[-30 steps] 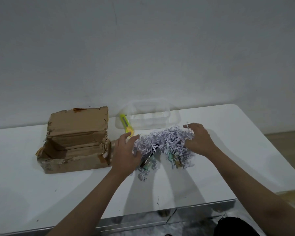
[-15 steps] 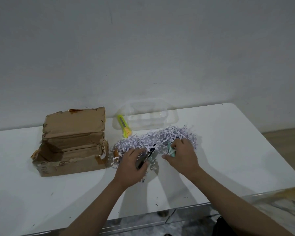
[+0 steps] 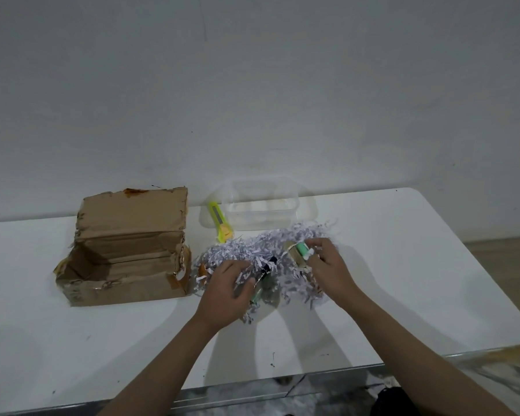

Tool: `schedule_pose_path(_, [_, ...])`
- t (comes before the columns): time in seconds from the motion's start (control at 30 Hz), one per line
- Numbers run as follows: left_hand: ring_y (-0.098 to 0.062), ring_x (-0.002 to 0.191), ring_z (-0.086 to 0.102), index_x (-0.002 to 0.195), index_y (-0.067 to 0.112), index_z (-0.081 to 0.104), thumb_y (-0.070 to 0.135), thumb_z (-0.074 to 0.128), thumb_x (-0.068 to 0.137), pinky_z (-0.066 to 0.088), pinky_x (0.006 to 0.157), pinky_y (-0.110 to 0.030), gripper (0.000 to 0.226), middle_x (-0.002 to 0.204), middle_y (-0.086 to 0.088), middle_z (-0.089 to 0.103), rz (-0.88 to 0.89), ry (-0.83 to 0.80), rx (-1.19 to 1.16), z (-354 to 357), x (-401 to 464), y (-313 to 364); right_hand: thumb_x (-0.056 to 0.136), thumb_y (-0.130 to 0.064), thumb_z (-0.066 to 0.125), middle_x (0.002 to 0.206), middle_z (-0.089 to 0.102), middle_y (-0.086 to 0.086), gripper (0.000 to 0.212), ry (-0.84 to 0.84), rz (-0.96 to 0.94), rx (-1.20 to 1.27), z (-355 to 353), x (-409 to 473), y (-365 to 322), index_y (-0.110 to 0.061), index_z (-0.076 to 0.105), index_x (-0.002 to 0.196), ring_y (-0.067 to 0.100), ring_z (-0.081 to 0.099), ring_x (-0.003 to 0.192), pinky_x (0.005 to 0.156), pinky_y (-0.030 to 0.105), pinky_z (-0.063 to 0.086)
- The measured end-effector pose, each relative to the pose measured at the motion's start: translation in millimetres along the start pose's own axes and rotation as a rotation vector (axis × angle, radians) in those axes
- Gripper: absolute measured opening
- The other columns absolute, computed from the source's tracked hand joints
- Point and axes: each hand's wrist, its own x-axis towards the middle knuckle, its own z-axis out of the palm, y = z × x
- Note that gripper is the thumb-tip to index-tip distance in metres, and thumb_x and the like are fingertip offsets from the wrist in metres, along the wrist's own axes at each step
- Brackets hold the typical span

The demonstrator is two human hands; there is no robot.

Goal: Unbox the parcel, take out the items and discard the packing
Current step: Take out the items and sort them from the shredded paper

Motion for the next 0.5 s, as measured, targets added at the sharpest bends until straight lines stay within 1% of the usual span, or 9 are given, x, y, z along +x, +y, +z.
schedule_pose_path(0.03, [-0.013, 0.104, 0.055, 0.116, 0.013, 0.062, 0.048, 0.046, 0.082, 0.043, 0.088, -0.026, 0.051, 0.110, 0.001, 0.058, -0.002, 0.000, 0.007, 1, 0, 0, 0.094, -0.015, 0.053, 0.088, 0.055, -0.003, 0.019, -0.027, 0.026, 0.028, -1, 1, -2, -0.019, 0.050, 0.112, 0.011, 0.048, 0.057, 0.047, 0.017, 0.040])
schedule_pose_path(0.1, [-0.014, 0.103, 0.055, 0.114, 0.013, 0.062, 0.048, 0.046, 0.082, 0.042, 0.087, -0.026, 0.050, 0.109, 0.001, 0.058, -0.004, -0.005, 0.016, 2, 1, 0, 0.088, -0.029, 0.064, 0.084, 0.058, -0.002, 0.022, -0.069, 0.011, -0.028, -4, 3, -3, -0.017, 0.055, 0.105, 0.011, 0.053, 0.064, 0.056, 0.021, 0.041])
schedule_pose_path(0.17, [-0.015, 0.101, 0.055, 0.113, 0.013, 0.062, 0.047, 0.046, 0.083, 0.044, 0.086, -0.028, 0.048, 0.107, 0.000, 0.058, -0.002, -0.011, 0.026, 3, 2, 0, 0.079, -0.034, 0.073, 0.089, 0.064, 0.002, 0.033, -0.101, -0.026, -0.111, -5, 3, -2, -0.016, 0.058, 0.101, 0.015, 0.059, 0.071, 0.061, 0.025, 0.045])
schedule_pose_path(0.23, [-0.015, 0.100, 0.055, 0.112, 0.013, 0.062, 0.047, 0.046, 0.083, 0.044, 0.085, -0.028, 0.047, 0.105, 0.001, 0.058, -0.001, -0.012, 0.040, 3, 3, 0, 0.076, -0.031, 0.077, 0.092, 0.063, 0.002, 0.035, -0.095, -0.054, -0.146, -5, 2, -3, -0.017, 0.056, 0.101, 0.016, 0.059, 0.074, 0.062, 0.025, 0.044])
schedule_pose_path(0.3, [-0.014, 0.100, 0.055, 0.112, 0.013, 0.062, 0.048, 0.045, 0.083, 0.043, 0.084, -0.027, 0.047, 0.105, 0.002, 0.058, -0.002, -0.013, 0.050, 3, 4, -1, 0.077, -0.022, 0.076, 0.084, 0.059, 0.000, 0.025, -0.079, -0.096, -0.127, -4, 3, -7, -0.019, 0.054, 0.088, 0.014, 0.054, 0.068, 0.060, 0.025, 0.042])
schedule_pose_path(0.37, [-0.014, 0.099, 0.055, 0.111, 0.013, 0.063, 0.047, 0.045, 0.084, 0.041, 0.083, -0.026, 0.047, 0.104, 0.001, 0.058, 0.004, -0.013, 0.061, 3, 4, -2, 0.076, -0.011, 0.076, 0.078, 0.056, 0.001, 0.027, -0.069, -0.126, -0.080, -3, 4, -11, -0.020, 0.050, 0.077, 0.015, 0.051, 0.065, 0.059, 0.024, 0.043])
schedule_pose_path(0.4, [-0.014, 0.099, 0.055, 0.110, 0.013, 0.063, 0.047, 0.045, 0.083, 0.040, 0.083, -0.024, 0.047, 0.104, 0.001, 0.059, 0.008, -0.015, 0.064, 3, 4, -2, 0.073, -0.008, 0.077, 0.080, 0.056, 0.002, 0.028, -0.061, -0.136, -0.063, -4, 4, -12, -0.019, 0.051, 0.075, 0.015, 0.054, 0.068, 0.061, 0.024, 0.045])
schedule_pose_path(0.43, [-0.013, 0.099, 0.055, 0.110, 0.013, 0.063, 0.047, 0.046, 0.083, 0.040, 0.083, -0.022, 0.046, 0.104, 0.001, 0.059, 0.011, -0.016, 0.066, 3, 5, -2, 0.070, -0.008, 0.079, 0.087, 0.057, 0.003, 0.028, -0.047, -0.144, -0.073, -4, 5, -13, -0.019, 0.054, 0.073, 0.016, 0.056, 0.075, 0.067, 0.024, 0.047])
schedule_pose_path(0.5, [-0.013, 0.096, 0.055, 0.108, 0.014, 0.064, 0.045, 0.046, 0.083, 0.038, 0.081, -0.016, 0.044, 0.102, 0.002, 0.059, 0.024, -0.016, 0.070, 2, 6, -1, 0.063, -0.021, 0.084, 0.103, 0.053, 0.003, 0.026, 0.013, -0.172, -0.209, -6, 4, -15, -0.026, 0.060, 0.070, 0.014, 0.053, 0.095, 0.082, 0.028, 0.048])
